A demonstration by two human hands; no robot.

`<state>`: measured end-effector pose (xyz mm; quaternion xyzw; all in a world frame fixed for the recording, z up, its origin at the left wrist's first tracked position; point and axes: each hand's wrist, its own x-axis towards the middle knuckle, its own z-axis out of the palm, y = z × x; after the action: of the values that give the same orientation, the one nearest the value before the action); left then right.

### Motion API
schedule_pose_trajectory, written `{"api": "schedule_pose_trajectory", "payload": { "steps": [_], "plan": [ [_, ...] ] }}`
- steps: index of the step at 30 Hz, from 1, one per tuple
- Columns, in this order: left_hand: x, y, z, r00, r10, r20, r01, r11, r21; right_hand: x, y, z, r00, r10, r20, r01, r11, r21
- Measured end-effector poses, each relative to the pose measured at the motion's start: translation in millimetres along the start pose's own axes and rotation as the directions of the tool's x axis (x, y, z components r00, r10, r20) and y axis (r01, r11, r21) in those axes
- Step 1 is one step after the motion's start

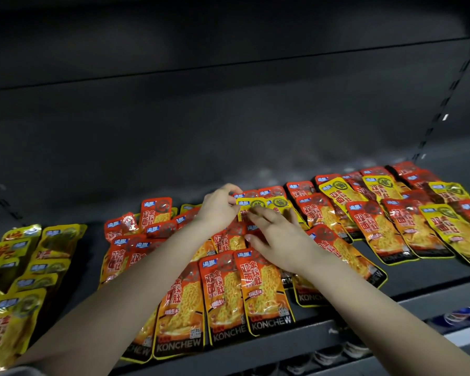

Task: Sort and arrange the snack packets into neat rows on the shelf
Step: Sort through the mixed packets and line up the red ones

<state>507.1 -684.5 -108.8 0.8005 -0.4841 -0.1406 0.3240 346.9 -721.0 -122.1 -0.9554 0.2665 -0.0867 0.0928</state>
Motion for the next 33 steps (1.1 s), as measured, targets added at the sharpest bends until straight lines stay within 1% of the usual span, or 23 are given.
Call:
{"api": "schedule_pose_trajectory", "payload": {
  "steps": [5, 8, 10, 12, 15, 18, 22, 24, 29, 33],
  "plan": [
    [3.8, -1.8, 9.2, 0.998, -0.016, -0.053, 0.012, 0.998, -0.069, -0.6, 0.3, 1.0, 1.000, -0.001, 0.005, 0.001, 1.000, 0.006],
    [5.6, -3.4, 9.8, 0.994, -0.052, -0.099, 0.032, 0.980, -0.197, -2.4, -0.1, -2.6, 1.000, 0.000, 0.004, 0.000, 1.000, 0.012],
    [3.9, -3.4, 6.8, 0.988, -0.081, -0.131, 0.033, 0.942, -0.333, -3.4, 0.0, -6.1, 1.000, -0.007, -0.015, 0.007, 1.000, 0.016],
    [0.4, -0.9, 1.6, 0.982, -0.118, -0.150, 0.035, 0.882, -0.469, -3.0, -0.3, -10.3, 0.999, -0.021, -0.035, 0.022, 0.999, 0.024],
    [-3.5, 3.7, -11.5, 0.970, -0.147, -0.191, 0.006, 0.807, -0.590, 1.4, -3.1, -17.8, 0.997, -0.045, -0.055, 0.047, 0.998, 0.035],
    [-5.7, 3.6, -31.3, 0.944, -0.160, -0.290, -0.052, 0.792, -0.608, 8.4, -10.4, -26.7, 0.995, -0.074, -0.072, 0.076, 0.997, 0.028],
    [-14.3, -0.4, -66.0, 0.886, -0.210, -0.413, -0.131, 0.743, -0.657, 19.6, -28.4, -35.5, 0.989, -0.131, -0.074, 0.135, 0.990, 0.045],
    [-21.3, -7.1, -84.0, 0.857, -0.207, -0.472, -0.171, 0.749, -0.640, 25.6, -41.8, -37.5, 0.983, -0.164, -0.080, 0.169, 0.984, 0.061],
    [-41.1, -33.8, -122.8, 0.818, -0.223, -0.530, -0.192, 0.763, -0.618, 37.8, -82.8, -37.2, 0.965, -0.250, -0.085, 0.257, 0.963, 0.077],
    [-63.0, -60.2, -147.9, 0.790, -0.279, -0.546, -0.155, 0.770, -0.619, 42.9, -116.6, -29.8, 0.948, -0.301, -0.104, 0.312, 0.942, 0.122]
  ]
}}
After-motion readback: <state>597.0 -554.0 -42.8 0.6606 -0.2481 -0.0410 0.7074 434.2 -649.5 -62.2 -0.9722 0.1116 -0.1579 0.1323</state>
